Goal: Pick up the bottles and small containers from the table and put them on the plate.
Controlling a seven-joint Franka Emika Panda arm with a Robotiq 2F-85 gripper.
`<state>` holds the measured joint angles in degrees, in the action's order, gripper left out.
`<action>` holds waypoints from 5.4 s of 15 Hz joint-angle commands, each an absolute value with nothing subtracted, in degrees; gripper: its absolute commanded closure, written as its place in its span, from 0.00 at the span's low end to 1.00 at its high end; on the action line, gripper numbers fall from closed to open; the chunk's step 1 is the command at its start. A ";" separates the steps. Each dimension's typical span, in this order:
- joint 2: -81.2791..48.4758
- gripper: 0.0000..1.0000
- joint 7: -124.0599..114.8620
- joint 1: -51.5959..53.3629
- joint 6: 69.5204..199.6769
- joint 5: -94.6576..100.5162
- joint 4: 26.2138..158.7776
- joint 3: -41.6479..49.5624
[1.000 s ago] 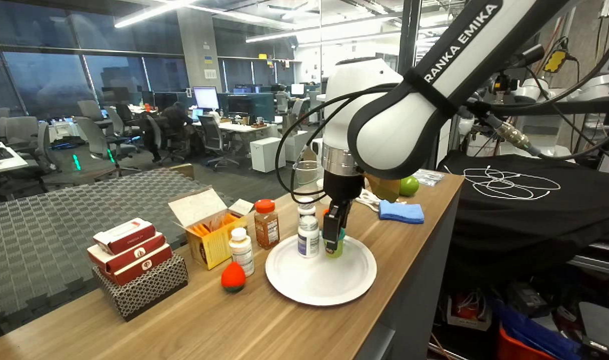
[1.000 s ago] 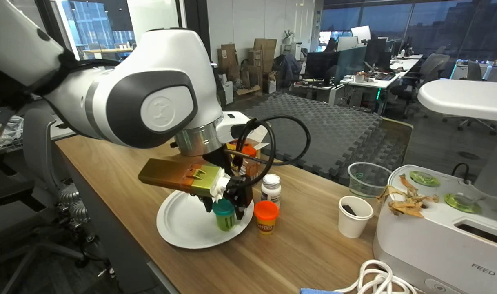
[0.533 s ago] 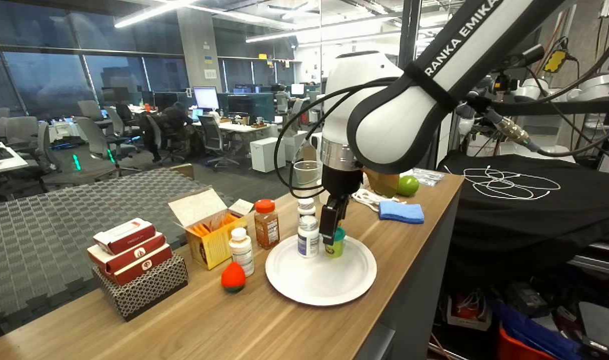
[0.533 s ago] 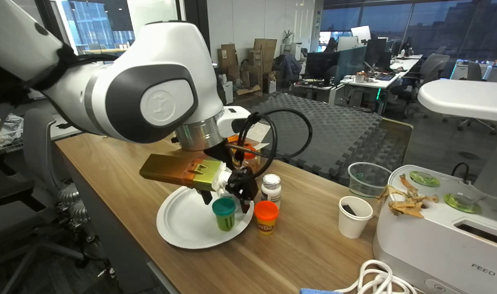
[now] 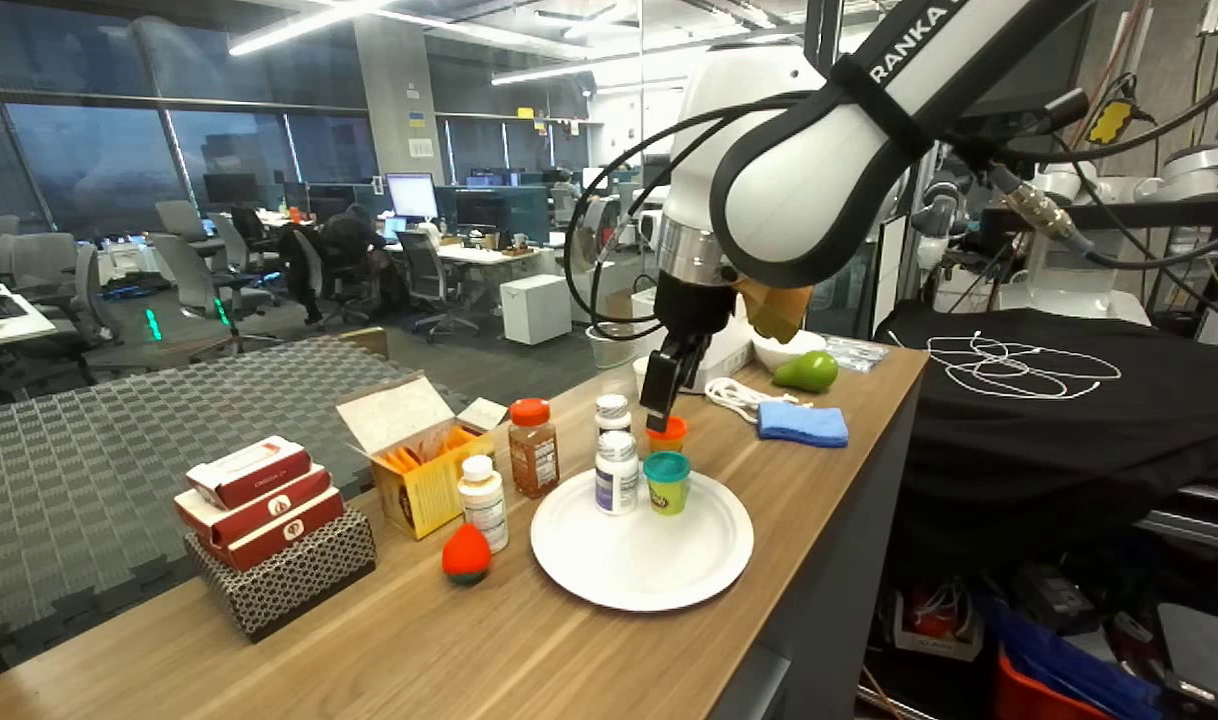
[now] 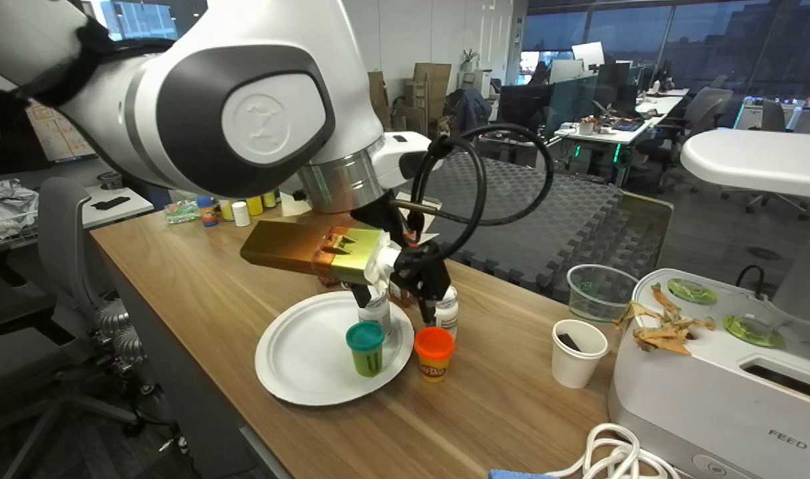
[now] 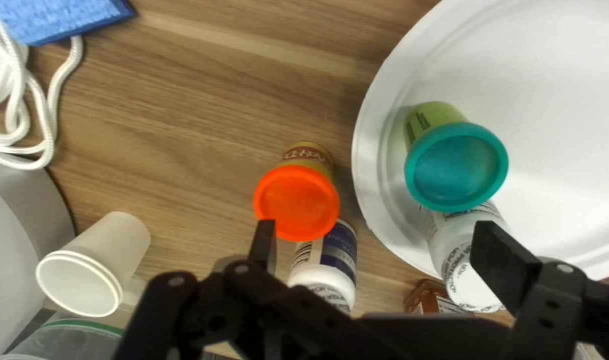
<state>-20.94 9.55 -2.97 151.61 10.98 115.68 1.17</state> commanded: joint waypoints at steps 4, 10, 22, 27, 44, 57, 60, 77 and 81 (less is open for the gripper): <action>-23.44 0.00 10.97 -4.35 151.23 10.49 112.49 2.29; -27.92 0.00 11.42 -5.47 149.71 9.47 108.27 1.99; -32.39 0.49 13.23 -7.62 147.76 6.37 103.74 0.50; -32.20 0.73 13.65 -7.44 147.84 6.36 103.80 0.55; -8.28 0.73 1.48 -0.17 157.33 18.04 132.31 6.70; 0.12 0.73 -1.24 1.46 160.52 22.40 145.27 0.20; -2.12 0.73 -1.29 1.41 161.79 22.74 143.98 0.36; -13.00 0.73 0.25 1.43 161.29 18.53 133.94 1.79; -12.80 0.73 1.34 1.28 161.54 17.39 135.48 1.81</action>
